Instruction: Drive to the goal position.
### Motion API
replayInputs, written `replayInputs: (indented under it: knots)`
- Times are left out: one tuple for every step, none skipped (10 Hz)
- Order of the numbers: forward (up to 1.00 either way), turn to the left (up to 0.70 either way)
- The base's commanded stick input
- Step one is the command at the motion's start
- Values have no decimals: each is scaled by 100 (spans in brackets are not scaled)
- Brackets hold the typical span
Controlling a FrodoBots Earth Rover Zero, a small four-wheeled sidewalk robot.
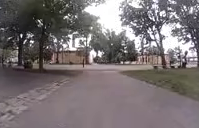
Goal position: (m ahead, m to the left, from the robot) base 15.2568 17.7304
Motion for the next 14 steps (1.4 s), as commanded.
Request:
replayInputs:
  knots:
    - [60,0]
    - [60,0]
    - [60,0]
    - [60,0]
    - [60,0]
    - [60,0]
    - [60,0]
    - [60,0]
    - [60,0]
    - [60,0]
    - [60,0]
    - [60,0]
    - [60,0]
    - [60,0]
